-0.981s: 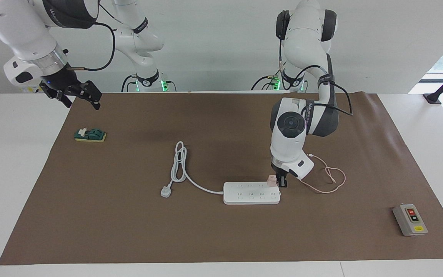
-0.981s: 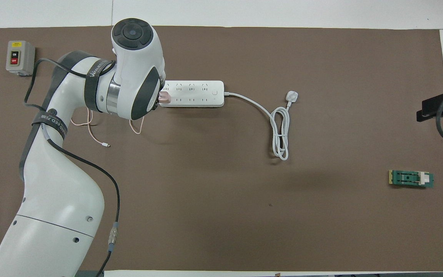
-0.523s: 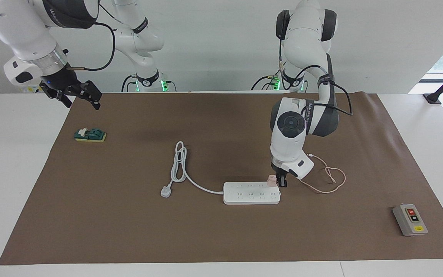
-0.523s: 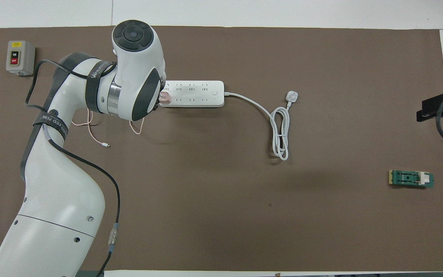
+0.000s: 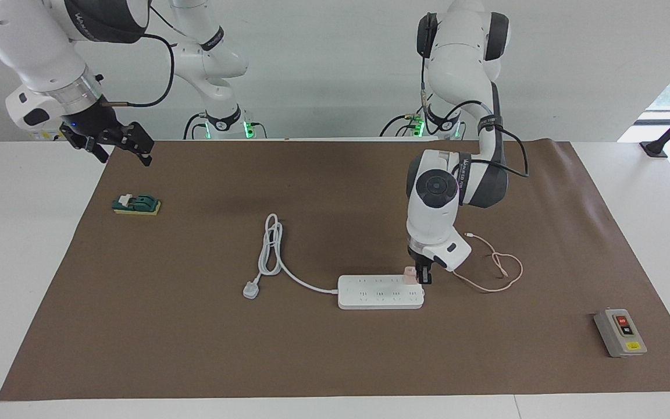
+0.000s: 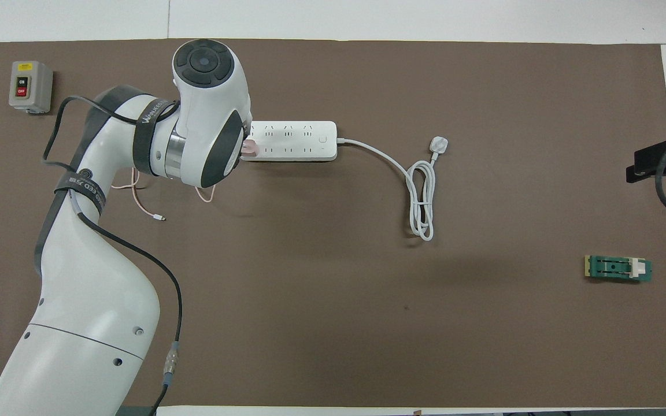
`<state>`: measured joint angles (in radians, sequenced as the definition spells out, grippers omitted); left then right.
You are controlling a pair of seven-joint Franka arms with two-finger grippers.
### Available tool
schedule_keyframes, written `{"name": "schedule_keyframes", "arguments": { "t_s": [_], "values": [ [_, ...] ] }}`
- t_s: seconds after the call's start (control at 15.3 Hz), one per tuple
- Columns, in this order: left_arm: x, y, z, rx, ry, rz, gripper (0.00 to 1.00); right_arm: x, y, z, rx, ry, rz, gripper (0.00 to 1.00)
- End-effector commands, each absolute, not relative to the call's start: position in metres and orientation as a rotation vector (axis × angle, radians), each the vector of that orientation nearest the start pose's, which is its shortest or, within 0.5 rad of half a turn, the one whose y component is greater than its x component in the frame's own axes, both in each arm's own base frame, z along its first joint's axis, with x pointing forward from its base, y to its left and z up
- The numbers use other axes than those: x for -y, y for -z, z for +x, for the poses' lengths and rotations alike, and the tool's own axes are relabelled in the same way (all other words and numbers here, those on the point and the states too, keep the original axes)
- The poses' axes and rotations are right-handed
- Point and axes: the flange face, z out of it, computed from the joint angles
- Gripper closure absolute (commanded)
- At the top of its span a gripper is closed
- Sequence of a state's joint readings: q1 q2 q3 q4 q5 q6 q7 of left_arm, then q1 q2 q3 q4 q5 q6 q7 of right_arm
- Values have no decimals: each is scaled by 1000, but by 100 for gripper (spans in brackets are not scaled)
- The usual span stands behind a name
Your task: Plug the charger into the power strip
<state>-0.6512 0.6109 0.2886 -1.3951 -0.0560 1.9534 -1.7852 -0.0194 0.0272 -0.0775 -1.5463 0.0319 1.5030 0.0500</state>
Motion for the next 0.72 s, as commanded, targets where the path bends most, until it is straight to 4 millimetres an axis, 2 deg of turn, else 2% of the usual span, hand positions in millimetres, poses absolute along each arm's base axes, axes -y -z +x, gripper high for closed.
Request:
{"name": "schedule_keyframes", "arguments": {
  "t_s": [0.0, 0.26, 0.65],
  "values": [
    [296, -335, 631, 1929, 96, -2344, 100, 50, -618, 550, -239, -100, -3118, 0],
    [297, -324, 628, 1927, 104, -2354, 100, 50, -618, 550, -239, -100, -3118, 0],
    [296, -330, 630, 1896, 131, -2360, 100, 49, -618, 550, -239, -100, -3119, 0]
  ]
}}
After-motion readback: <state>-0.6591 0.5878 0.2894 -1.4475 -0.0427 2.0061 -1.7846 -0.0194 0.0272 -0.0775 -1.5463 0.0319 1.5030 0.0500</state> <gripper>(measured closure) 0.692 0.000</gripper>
